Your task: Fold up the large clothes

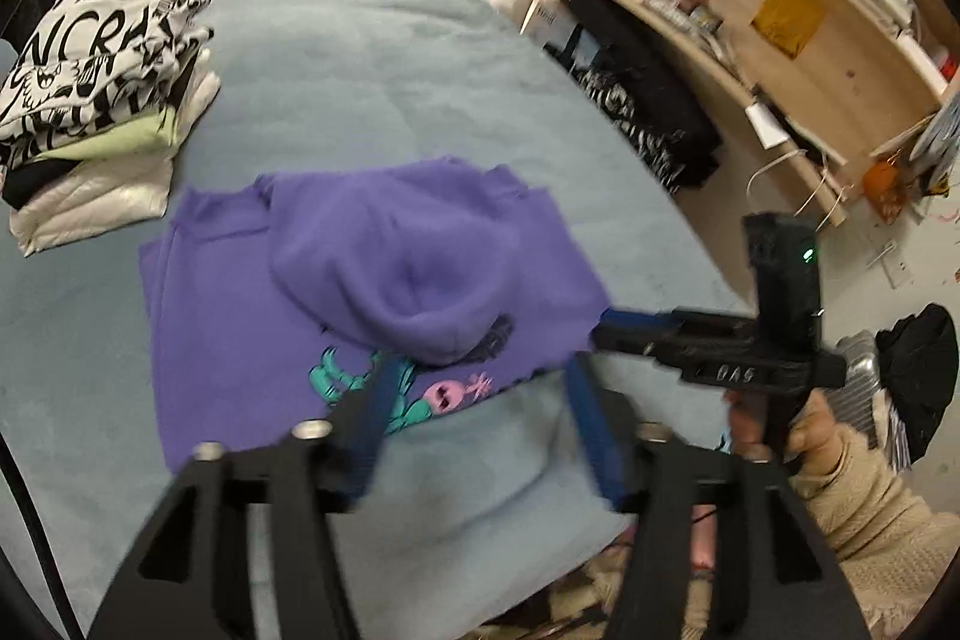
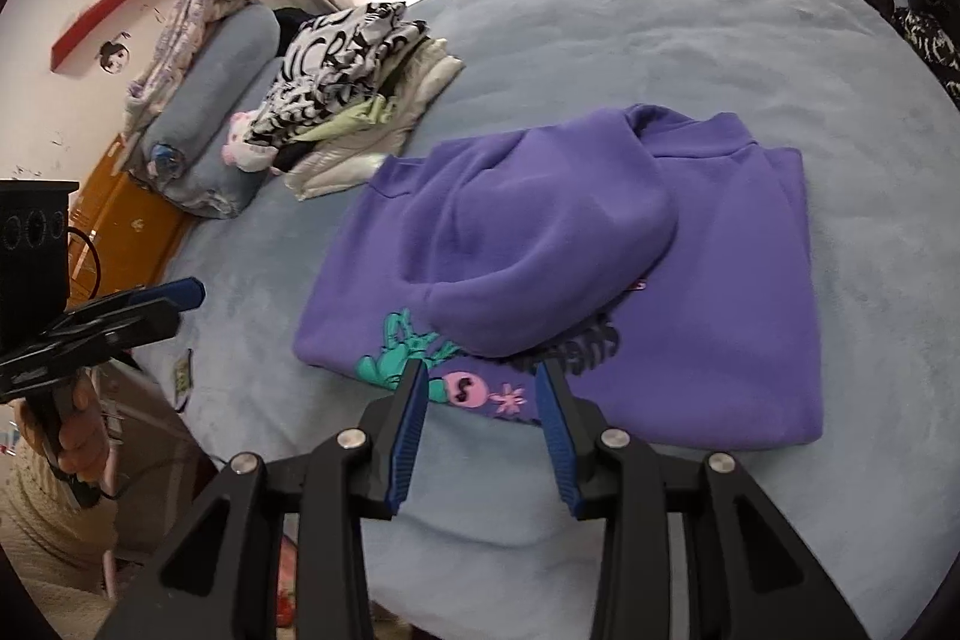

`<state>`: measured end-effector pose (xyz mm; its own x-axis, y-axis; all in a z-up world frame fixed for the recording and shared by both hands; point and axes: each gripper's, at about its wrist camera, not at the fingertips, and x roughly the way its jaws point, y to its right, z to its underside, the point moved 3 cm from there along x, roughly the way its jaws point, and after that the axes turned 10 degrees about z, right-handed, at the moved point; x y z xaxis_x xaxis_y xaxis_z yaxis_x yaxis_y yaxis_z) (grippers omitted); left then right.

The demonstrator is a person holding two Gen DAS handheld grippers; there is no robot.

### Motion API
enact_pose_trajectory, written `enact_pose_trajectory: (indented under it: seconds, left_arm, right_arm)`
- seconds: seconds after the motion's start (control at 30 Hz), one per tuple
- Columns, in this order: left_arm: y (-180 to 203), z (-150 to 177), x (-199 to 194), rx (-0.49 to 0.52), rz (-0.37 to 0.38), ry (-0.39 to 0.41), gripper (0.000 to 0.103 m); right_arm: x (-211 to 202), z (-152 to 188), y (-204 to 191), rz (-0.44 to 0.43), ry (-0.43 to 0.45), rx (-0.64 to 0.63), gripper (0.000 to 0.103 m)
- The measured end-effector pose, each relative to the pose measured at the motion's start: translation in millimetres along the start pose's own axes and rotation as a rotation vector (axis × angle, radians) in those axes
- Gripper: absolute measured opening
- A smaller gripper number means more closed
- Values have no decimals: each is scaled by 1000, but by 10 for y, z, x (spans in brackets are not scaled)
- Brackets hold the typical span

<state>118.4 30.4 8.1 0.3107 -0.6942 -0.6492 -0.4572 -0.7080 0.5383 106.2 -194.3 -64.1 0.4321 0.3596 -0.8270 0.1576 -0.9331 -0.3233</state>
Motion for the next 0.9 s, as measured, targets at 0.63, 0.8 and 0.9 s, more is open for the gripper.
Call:
enact_pose_trajectory:
  seconds: [0.63,0.8,0.9]
  left_arm:
    - [-1573,381,1442,-357,268,144,61]
    - [-1664,338,1692,-369,303,140,61]
    - [-1699,300,1755,-387,329,163,61]
  right_arm:
    - [1140,-42,579,-83,-32,272,51]
    - [1369,-55,692,-133,-44,337,53]
    - [1423,-57,720,-164,-17,359,54]
